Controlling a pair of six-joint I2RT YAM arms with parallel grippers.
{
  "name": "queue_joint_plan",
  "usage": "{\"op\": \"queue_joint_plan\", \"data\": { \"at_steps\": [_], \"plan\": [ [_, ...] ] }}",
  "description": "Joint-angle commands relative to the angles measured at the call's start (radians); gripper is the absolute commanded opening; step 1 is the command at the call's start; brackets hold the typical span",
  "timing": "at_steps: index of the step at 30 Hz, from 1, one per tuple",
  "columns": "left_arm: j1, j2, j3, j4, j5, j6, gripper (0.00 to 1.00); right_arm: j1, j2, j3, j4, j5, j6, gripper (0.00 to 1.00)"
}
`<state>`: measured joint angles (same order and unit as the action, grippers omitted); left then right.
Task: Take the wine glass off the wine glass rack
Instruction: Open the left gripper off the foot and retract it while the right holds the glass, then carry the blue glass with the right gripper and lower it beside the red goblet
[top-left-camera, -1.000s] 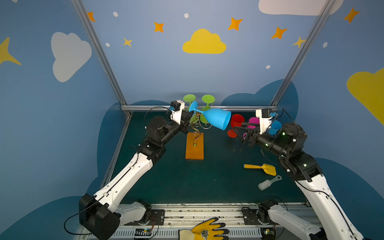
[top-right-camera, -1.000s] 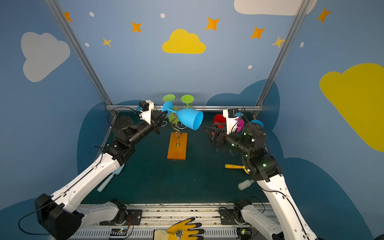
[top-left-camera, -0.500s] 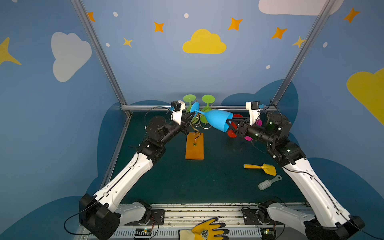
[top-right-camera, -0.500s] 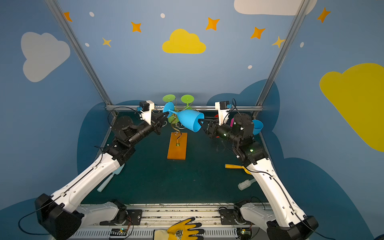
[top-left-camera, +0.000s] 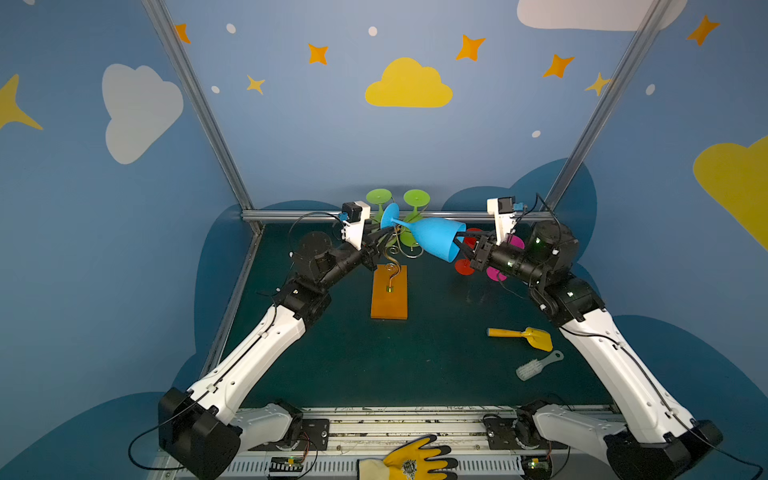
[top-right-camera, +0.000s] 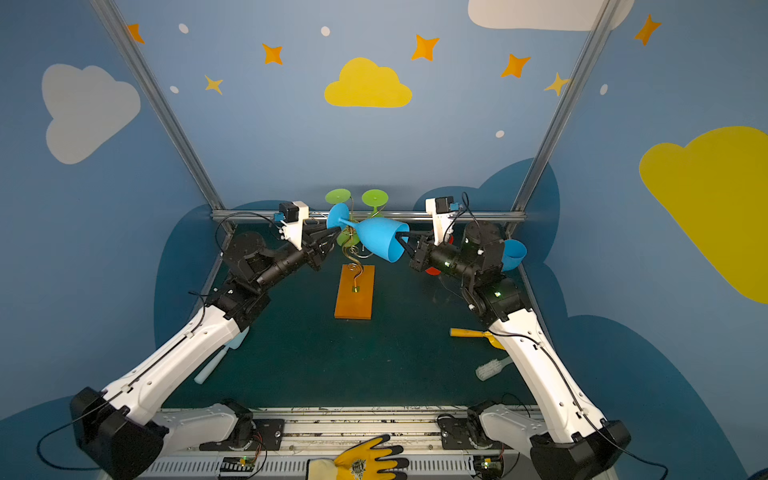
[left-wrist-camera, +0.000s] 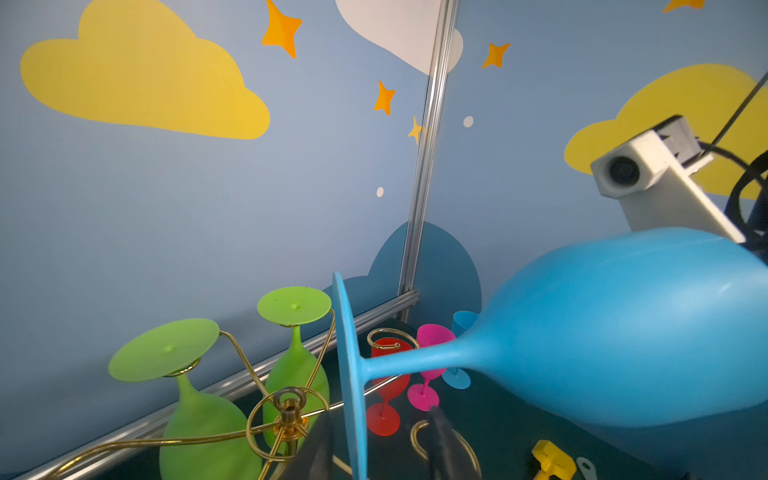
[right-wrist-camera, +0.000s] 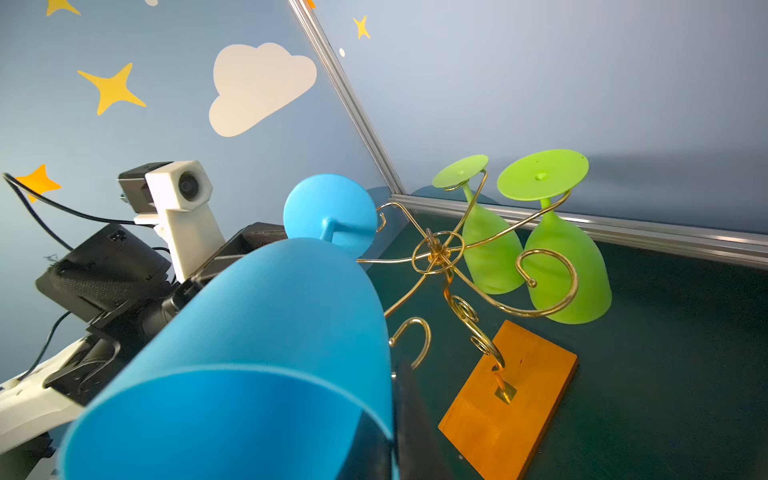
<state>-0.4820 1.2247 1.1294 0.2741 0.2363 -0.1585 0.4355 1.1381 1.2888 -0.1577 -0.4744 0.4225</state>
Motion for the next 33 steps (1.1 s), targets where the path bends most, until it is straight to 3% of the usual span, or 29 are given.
{"op": "queue_joint_plan", "data": {
  "at_steps": [1,8,13,18,25,33],
  "plan": [
    [0.012,-0.02,-0.005,0.007,0.004,0.001,0.64,-0.003,-0.047,0.042,-0.018,0.052,-0.012,0.0],
    [0.06,-0.102,-0.041,0.0,-0.093,0.026,0.89,-0.018,-0.165,0.095,-0.205,0.238,-0.137,0.0],
    [0.162,-0.193,-0.103,-0.014,-0.177,-0.015,0.98,-0.019,-0.224,0.142,-0.397,0.368,-0.227,0.0],
    [0.303,-0.28,-0.178,-0.027,-0.192,-0.053,0.99,-0.021,-0.242,0.2,-0.615,0.505,-0.307,0.0],
    [0.454,-0.346,-0.298,-0.043,-0.216,-0.085,0.99,-0.02,-0.223,0.233,-0.861,0.608,-0.341,0.0],
    [0.532,-0.356,-0.378,-0.044,-0.194,-0.13,0.99,-0.021,-0.128,0.116,-0.887,0.552,-0.306,0.0]
  ]
}}
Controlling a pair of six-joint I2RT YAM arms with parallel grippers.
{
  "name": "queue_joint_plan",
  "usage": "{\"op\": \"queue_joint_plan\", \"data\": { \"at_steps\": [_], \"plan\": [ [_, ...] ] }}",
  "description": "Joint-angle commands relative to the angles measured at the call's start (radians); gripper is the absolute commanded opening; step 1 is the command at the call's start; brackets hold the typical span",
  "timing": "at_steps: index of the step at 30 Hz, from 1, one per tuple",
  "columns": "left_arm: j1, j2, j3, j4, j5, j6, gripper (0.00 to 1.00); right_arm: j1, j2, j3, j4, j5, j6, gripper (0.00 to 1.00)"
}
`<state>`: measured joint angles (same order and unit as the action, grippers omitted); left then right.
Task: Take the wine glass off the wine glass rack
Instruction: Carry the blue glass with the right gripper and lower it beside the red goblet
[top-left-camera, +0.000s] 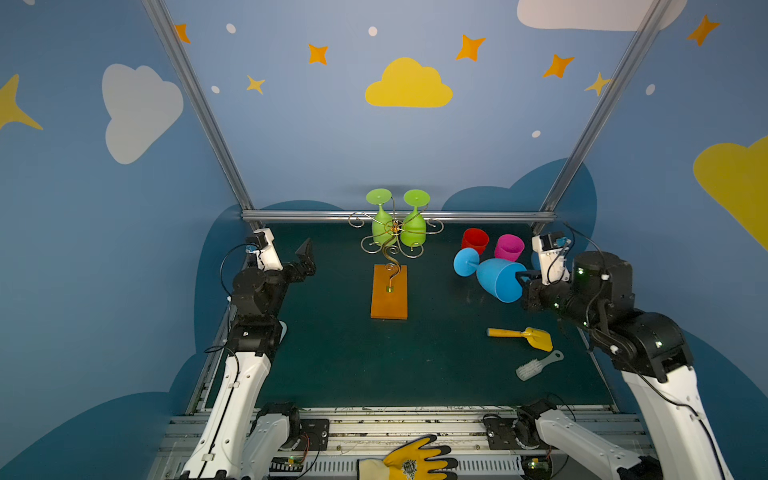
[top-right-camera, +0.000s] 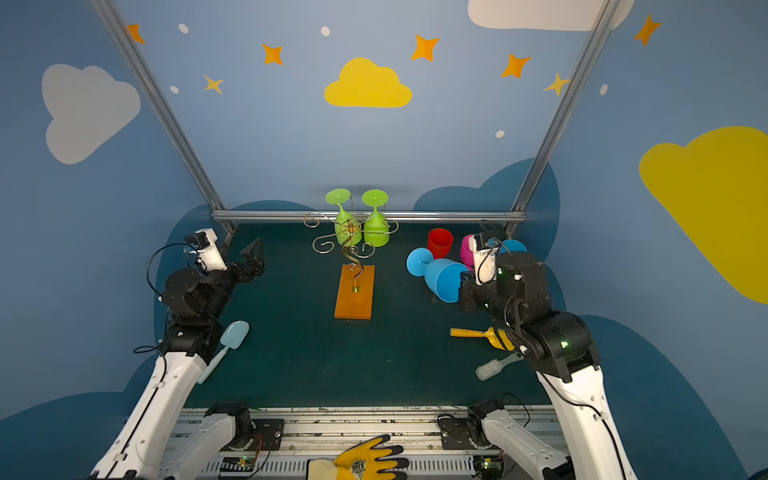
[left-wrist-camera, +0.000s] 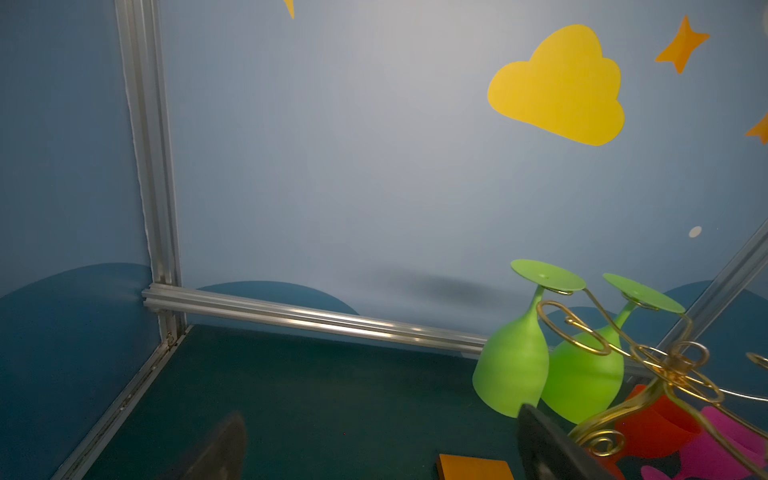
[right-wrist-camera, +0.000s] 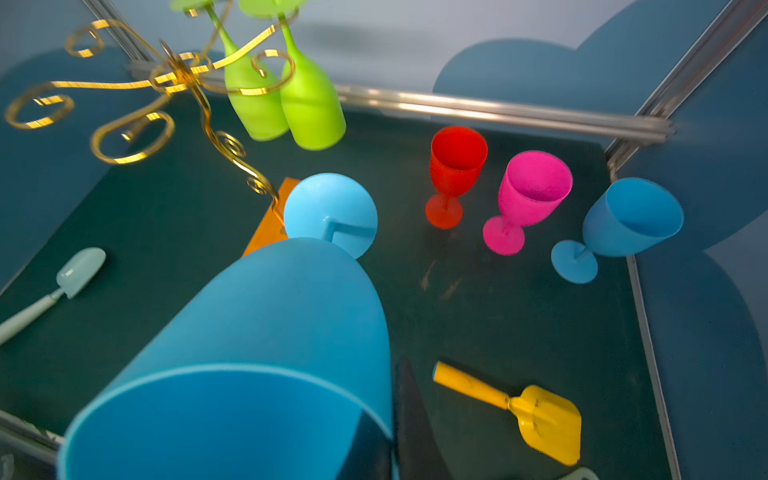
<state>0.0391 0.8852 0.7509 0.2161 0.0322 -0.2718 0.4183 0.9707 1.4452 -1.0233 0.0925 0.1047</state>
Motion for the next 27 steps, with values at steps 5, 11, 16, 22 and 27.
{"op": "queue_joint_plan", "data": {
  "at_steps": [5,11,16,22,27],
  "plan": [
    [0.02,-0.045,-0.031,0.019,-0.016,-0.01,0.99,-0.004,0.148,-0.08,0.05,-0.008,0.008,0.0],
    [0.024,-0.067,-0.044,0.019,-0.041,-0.006,0.99,-0.006,0.345,-0.017,0.096,0.016,-0.014,0.0],
    [0.024,-0.072,-0.048,0.018,-0.041,-0.007,0.99,-0.021,0.479,0.046,0.132,0.019,-0.024,0.0],
    [0.025,-0.073,-0.048,0.016,-0.043,-0.007,0.99,-0.055,0.623,0.116,0.18,0.007,-0.019,0.0],
    [0.027,-0.077,-0.048,0.013,-0.046,-0.008,0.99,-0.072,0.731,0.177,0.197,0.016,-0.023,0.0]
  ]
}}
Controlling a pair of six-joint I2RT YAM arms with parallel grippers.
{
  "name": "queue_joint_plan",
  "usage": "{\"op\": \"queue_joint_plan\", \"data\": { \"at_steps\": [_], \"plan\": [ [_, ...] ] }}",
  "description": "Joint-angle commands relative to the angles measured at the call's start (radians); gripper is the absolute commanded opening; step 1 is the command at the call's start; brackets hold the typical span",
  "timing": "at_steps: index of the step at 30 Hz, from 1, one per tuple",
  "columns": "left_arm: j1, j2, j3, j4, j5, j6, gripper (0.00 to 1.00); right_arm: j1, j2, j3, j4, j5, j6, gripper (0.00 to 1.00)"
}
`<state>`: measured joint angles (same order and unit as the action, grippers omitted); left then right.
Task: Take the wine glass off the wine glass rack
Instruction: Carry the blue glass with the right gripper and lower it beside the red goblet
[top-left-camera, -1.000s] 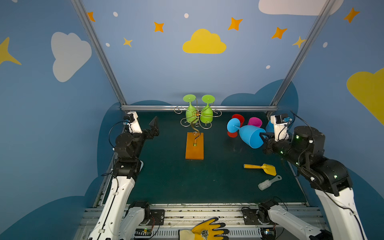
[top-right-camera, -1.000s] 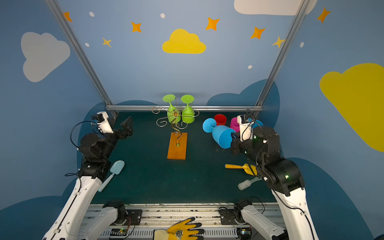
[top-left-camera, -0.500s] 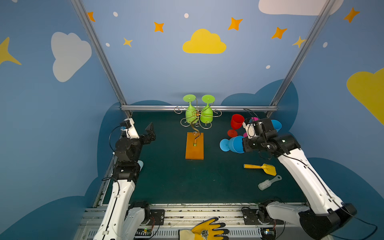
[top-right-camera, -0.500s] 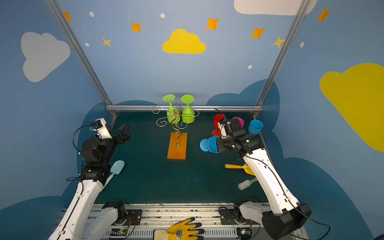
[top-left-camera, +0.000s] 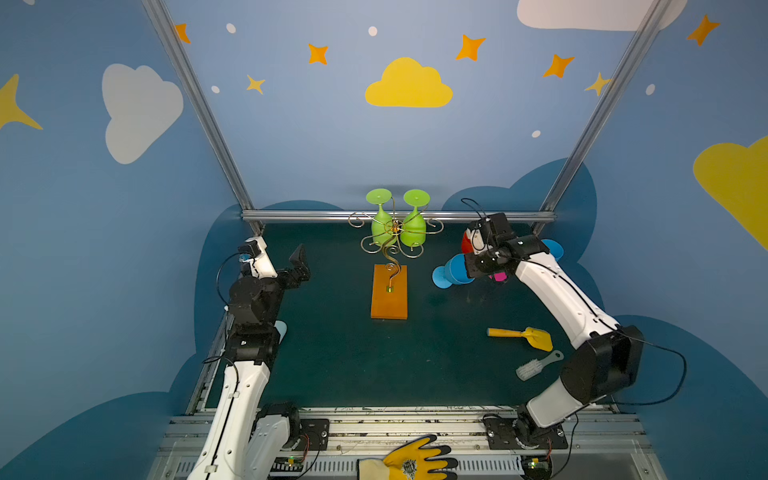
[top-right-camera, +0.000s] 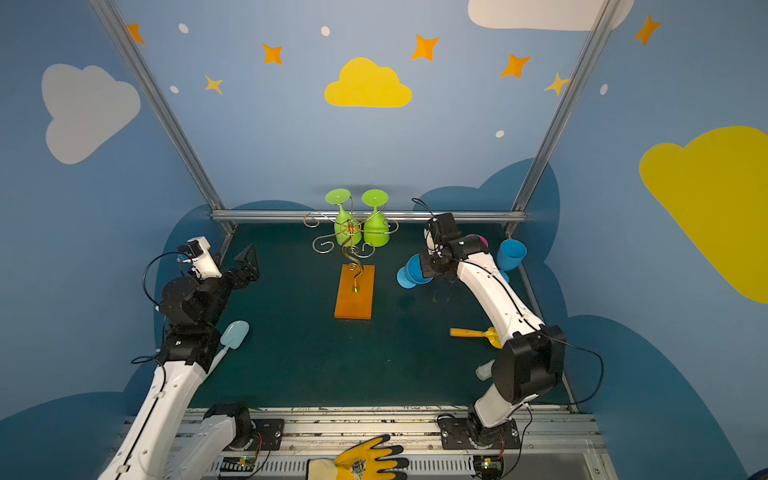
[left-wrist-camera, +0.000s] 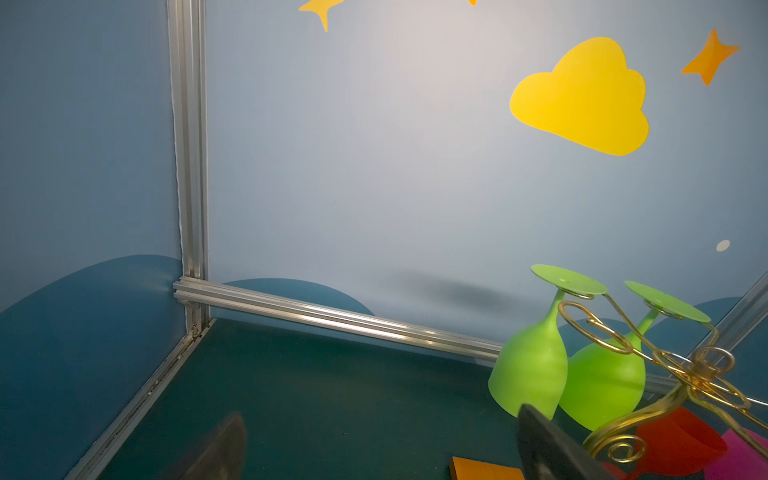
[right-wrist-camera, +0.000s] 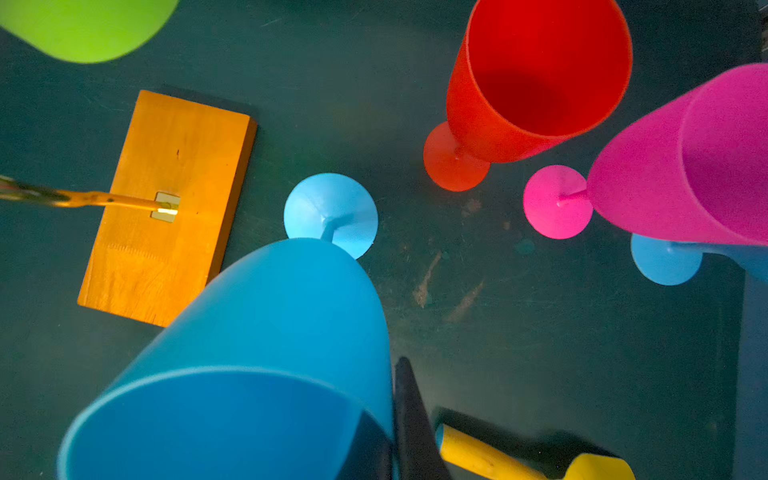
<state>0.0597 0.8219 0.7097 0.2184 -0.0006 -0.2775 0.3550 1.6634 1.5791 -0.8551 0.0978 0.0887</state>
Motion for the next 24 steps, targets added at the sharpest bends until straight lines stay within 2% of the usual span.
{"op": "queue_joint_plan", "data": {
  "at_steps": [1,8,17,20,24],
  "plan": [
    [0.006,-0.014,-0.007,0.012,-0.013,-0.002,0.99,-0.013,0.058,0.056,0.026,0.007,-0.007,0.0],
    [0.006,-0.01,-0.007,0.01,-0.015,-0.005,0.99,-0.034,0.207,0.188,-0.043,0.009,0.01,0.0],
    [0.01,-0.009,-0.007,0.008,-0.018,-0.004,0.99,-0.048,0.436,0.494,-0.292,0.001,0.027,0.0],
    [0.008,-0.007,-0.007,0.008,-0.018,-0.005,0.99,-0.05,0.473,0.546,-0.321,-0.014,0.047,0.0],
    [0.008,-0.009,-0.007,0.007,-0.019,-0.002,0.99,-0.054,0.474,0.557,-0.312,-0.039,0.051,0.1]
  ]
}}
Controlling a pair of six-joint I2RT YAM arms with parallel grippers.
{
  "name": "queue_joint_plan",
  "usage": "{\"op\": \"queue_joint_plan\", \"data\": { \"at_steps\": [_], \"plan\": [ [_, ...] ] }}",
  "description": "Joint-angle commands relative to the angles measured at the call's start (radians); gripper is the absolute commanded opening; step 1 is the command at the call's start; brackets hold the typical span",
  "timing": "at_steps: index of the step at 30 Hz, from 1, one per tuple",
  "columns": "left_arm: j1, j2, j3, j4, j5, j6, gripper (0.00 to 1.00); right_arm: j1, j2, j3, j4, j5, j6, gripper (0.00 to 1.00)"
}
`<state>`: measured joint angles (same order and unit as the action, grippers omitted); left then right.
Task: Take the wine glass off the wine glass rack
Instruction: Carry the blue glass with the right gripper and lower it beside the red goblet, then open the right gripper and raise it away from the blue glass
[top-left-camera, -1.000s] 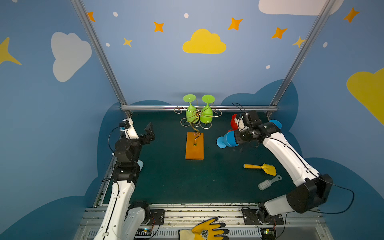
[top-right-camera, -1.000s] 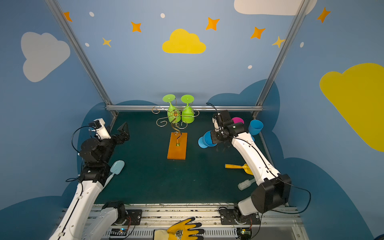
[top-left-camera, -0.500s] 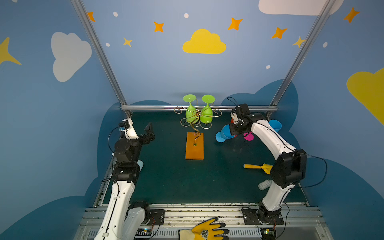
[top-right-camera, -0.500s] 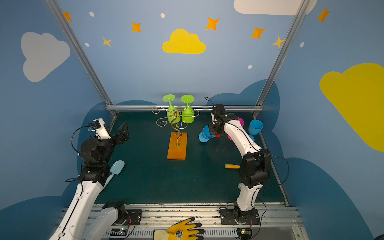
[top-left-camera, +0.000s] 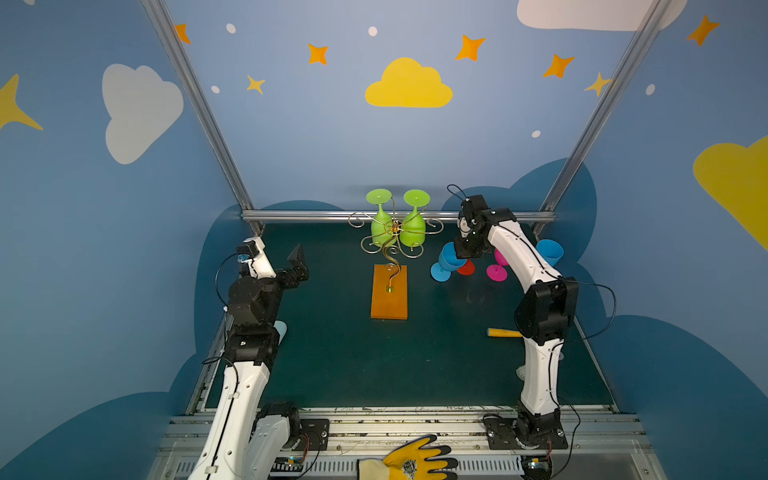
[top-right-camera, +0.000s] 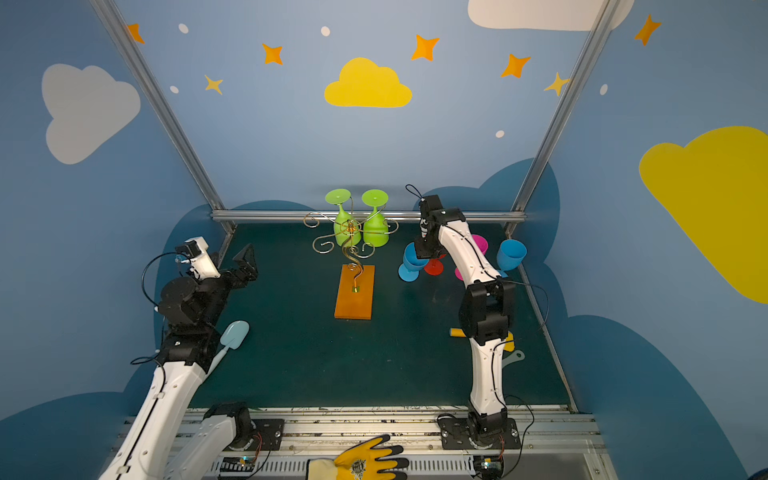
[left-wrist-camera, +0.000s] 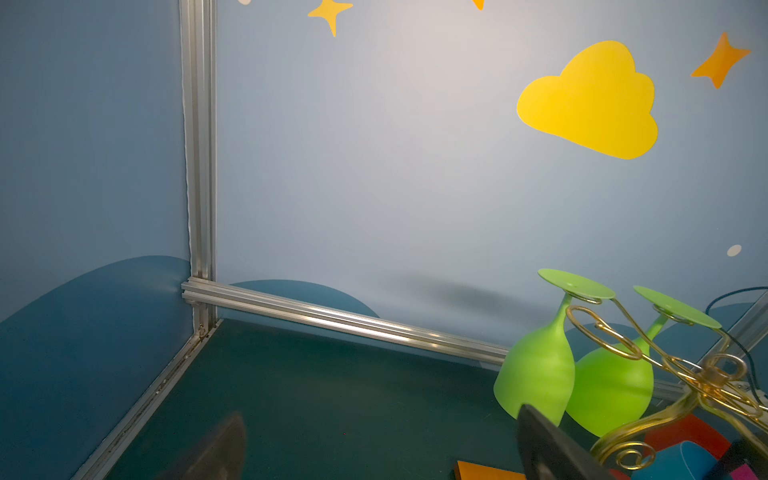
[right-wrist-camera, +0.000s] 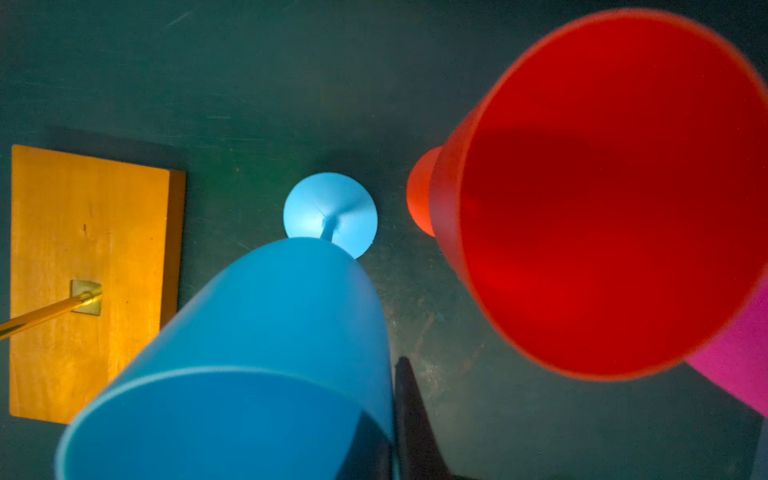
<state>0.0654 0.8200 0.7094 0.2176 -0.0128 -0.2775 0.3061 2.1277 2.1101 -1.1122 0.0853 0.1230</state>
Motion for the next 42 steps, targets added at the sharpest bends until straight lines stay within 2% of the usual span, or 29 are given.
{"op": "queue_joint_plan", "data": {
  "at_steps": [1,6,11,24,27,31,33,36,42],
  "plan": [
    [0.002,-0.007,-0.007,0.008,-0.007,-0.003,0.99,-0.007,0.006,0.028,-0.052,-0.03,0.016,0.13],
    [0.004,-0.008,-0.007,0.007,-0.007,-0.003,0.99,-0.02,-0.025,0.028,-0.037,-0.068,0.012,0.27],
    [0.004,-0.012,-0.007,0.006,-0.012,0.001,0.99,-0.043,-0.057,0.025,-0.028,-0.122,0.019,0.35],
    [0.004,-0.015,-0.007,0.005,-0.015,0.0,0.99,-0.084,-0.18,0.019,-0.005,-0.219,0.024,0.46],
    [0.004,-0.016,-0.007,0.005,-0.015,-0.001,0.99,-0.098,-0.214,0.015,0.025,-0.286,0.025,0.48],
    [0.005,-0.018,-0.007,0.003,-0.016,0.001,0.99,-0.12,-0.284,-0.064,0.192,-0.482,0.11,0.49],
    [0.004,-0.021,-0.007,0.002,-0.018,0.0,0.99,-0.136,-0.336,-0.171,0.368,-0.594,0.146,0.5],
    [0.004,-0.025,-0.009,0.003,-0.021,0.003,0.99,-0.16,-0.4,-0.326,0.645,-0.678,0.283,0.55],
    [0.004,-0.025,-0.008,0.004,-0.023,0.002,0.99,-0.153,-0.328,-0.254,0.744,-0.78,0.379,0.6]
  ]
}}
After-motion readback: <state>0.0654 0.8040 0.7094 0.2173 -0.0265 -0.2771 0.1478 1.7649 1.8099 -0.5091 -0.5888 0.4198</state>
